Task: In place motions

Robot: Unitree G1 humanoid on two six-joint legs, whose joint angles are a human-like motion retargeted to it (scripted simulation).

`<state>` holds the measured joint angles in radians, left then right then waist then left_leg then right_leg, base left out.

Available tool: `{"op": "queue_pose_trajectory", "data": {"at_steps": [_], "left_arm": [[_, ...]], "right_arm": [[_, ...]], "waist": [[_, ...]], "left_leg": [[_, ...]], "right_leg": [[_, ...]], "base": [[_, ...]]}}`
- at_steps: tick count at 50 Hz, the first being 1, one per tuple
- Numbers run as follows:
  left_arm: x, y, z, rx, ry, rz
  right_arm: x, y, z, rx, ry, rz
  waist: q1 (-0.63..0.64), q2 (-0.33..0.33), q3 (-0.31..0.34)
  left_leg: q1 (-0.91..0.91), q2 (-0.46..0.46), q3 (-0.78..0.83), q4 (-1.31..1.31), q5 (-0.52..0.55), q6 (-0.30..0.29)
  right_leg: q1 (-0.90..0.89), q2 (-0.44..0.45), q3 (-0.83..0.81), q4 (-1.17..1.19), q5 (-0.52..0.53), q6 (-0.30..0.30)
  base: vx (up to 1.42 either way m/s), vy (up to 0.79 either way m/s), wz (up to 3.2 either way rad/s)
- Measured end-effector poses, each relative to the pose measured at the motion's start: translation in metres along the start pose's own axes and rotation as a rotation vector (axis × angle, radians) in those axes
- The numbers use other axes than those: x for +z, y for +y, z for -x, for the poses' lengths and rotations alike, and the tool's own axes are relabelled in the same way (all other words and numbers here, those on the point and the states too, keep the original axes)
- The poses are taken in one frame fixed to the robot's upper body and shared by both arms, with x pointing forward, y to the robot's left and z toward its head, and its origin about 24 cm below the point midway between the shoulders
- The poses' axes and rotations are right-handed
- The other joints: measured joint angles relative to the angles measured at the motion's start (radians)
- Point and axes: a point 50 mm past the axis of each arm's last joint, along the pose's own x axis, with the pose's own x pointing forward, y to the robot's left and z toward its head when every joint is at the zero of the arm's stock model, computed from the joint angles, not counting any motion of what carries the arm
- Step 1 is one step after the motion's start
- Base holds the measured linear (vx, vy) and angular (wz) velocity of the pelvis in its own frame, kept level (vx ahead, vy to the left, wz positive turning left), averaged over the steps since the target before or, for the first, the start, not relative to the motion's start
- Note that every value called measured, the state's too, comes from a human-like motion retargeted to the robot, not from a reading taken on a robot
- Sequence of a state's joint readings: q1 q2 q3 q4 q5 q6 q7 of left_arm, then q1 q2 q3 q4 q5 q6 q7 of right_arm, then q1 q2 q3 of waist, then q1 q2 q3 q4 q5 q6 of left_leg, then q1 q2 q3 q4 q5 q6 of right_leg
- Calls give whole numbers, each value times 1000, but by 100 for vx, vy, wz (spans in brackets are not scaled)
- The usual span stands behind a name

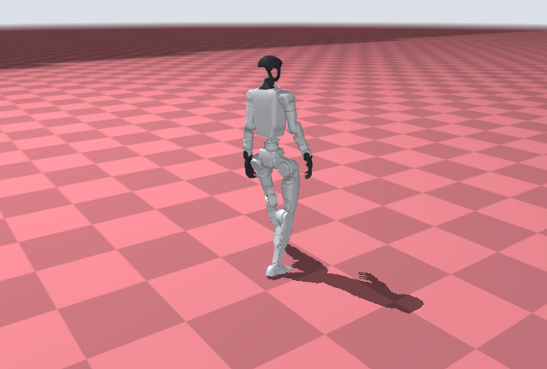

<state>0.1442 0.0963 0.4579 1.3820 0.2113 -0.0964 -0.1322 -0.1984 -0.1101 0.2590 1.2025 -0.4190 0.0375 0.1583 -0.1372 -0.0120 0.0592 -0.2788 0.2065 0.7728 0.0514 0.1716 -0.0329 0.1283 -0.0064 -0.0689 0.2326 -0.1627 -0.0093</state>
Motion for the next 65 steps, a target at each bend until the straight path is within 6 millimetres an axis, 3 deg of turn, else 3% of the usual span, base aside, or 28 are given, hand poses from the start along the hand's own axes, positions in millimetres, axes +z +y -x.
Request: {"op": "queue_pose_trajectory", "data": {"at_steps": [3, 4, 9, 14, 17, 20, 23, 25, 26, 30, 32, 35, 40, 45, 48, 50, 51, 53, 55, 58, 65], "left_arm": [[6, -2, 0, 24, -53, 36], [4, -5, -1, 21, -49, 45], [-4, -21, -2, -39, 20, 48], [-22, -24, 1, -31, 82, 7], [-33, -27, 3, -28, 124, 37], [-35, -26, 4, -22, 134, 43], [-27, -19, 3, 1, 116, 8], [-21, -15, 2, 6, 108, -6], [-12, -13, 0, 7, 90, -12], [36, 1, -4, 27, -16, -61], [54, 4, -4, 34, -55, -82], [61, -1, -5, 53, -84, -82], [52, -8, -5, 28, -124, -8], [29, -10, -5, 43, -21, -23], [12, -10, -3, 49, 38, -37], [0, -10, -1, 46, 68, -30], [-6, -8, 0, 47, 81, -18], [-20, -6, 3, 53, 111, 11], [-29, -4, 5, 57, 144, 41], [-34, -14, 5, 57, 156, 69], [-54, -32, 9, -19, 189, 86]], "right_arm": [[-26, 2, 2, 18, 102, -46], [-39, 5, 4, 32, 153, -65], [-109, 24, 24, 70, 416, -232], [-178, 52, 63, 147, 650, -436], [-200, 65, 80, 138, 771, -489], [-212, 70, 90, 70, 831, -533], [-211, 76, 90, 59, 829, -598], [-206, 82, 87, 85, 803, -635], [-197, 85, 80, 97, 766, -665], [-158, 89, 53, 76, 583, -825], [-142, 88, 43, 59, 500, -868], [-130, 84, 36, 34, 440, -831], [-107, 54, 23, -34, 359, -632], [-74, 29, 11, -92, 232, -545], [-63, 23, 8, -115, 170, -570], [-59, 23, 7, -117, 145, -582], [-57, 24, 7, -113, 138, -578], [-56, 29, 6, -94, 137, -563], [-57, 34, 6, -57, 153, -548], [-62, 36, 8, -16, 169, -564], [-90, 46, 16, -9, 270, -485]], "waist": [[1, 23, 41], [-11, 29, 41], [-79, 13, 8], [-72, -47, -37], [-103, -52, -57], [-121, -34, -66], [-168, 53, -106], [-200, 104, -154], [-195, 93, -141], [-178, 25, -53], [-169, 11, -49], [-125, 1, -74], [-92, 10, -93], [-76, 53, -96], [-50, 58, -97], [-56, 50, -96], [-65, 40, -94], [-68, 11, -102], [-38, -21, -115], [-15, -27, -92], [-21, -25, -78]], "left_leg": [[-19, 28, -54, 26, -46, -91], [-36, 27, -95, 52, -53, -86], [-109, -14, -238, 460, -111, -2], [-1, -88, -275, 854, -164, 89], [134, -158, -312, 825, -124, 121], [287, -224, -351, 592, -105, 128], [359, -232, -467, 273, -295, 75], [335, -219, -475, 153, -397, 88], [336, -219, -453, 112, -416, 94], [385, -235, -435, -23, -380, 79], [361, -228, -429, -36, -351, 65], [322, -224, -407, -43, -322, 61], [269, -199, -355, -40, -294, 66], [202, -139, -312, 25, -310, 57], [177, -115, -306, 68, -318, 48], [174, -118, -320, 81, -310, 43], [176, -127, -328, 85, -306, 43], [180, -144, -320, 96, -299, 35], [169, -156, -289, 119, -305, 34], [128, -142, -347, 177, -302, 42], [114, -177, -457, 183, -279, 57]], "right_leg": [[-19, 36, 15, -41, 25, -26], [-36, 43, 17, -52, 51, -31], [-150, 12, 10, -86, 150, -48], [-233, -65, 72, -63, 177, -22], [-278, -67, 111, -57, 199, -6], [-318, -23, 155, -70, 230, 4], [-418, 75, 137, -81, 267, 2], [-500, 117, 94, -83, 275, -8], [-520, 130, 82, -76, 270, -20], [-530, 128, 19, -80, 223, -48], [-530, 100, -48, -96, 201, -50], [-523, 71, -100, -87, 184, -59], [-487, 35, -114, 35, 166, -45], [-410, -23, -147, 192, 107, -42], [-325, -60, -139, 222, 97, -22], [-247, -84, -151, 170, 86, 53], [-214, -82, -162, 112, 48, 48], [-176, -62, -126, 16, 25, 14], [-183, -95, -92, -4, 42, 17], [-197, -87, -70, 3, 48, 36], [-155, -74, -84, -52, 89, 4]], "base": [[-32, 73, -61], [-23, 70, -25], [-28, 89, 12], [8, 66, -47], [9, 69, -52], [5, 60, -81], [3, 34, -26], [-3, 24, -22], [-23, 38, -71], [-33, 44, -28], [-18, 35, -5], [0, 35, -47], [-17, 43, -53], [-24, 40, -46], [-31, 36, -8], [-26, 28, 41], [-23, 25, 45], [-16, 19, 1], [-26, 15, -45], [-26, 10, 19], [-8, 11, -17]]}}
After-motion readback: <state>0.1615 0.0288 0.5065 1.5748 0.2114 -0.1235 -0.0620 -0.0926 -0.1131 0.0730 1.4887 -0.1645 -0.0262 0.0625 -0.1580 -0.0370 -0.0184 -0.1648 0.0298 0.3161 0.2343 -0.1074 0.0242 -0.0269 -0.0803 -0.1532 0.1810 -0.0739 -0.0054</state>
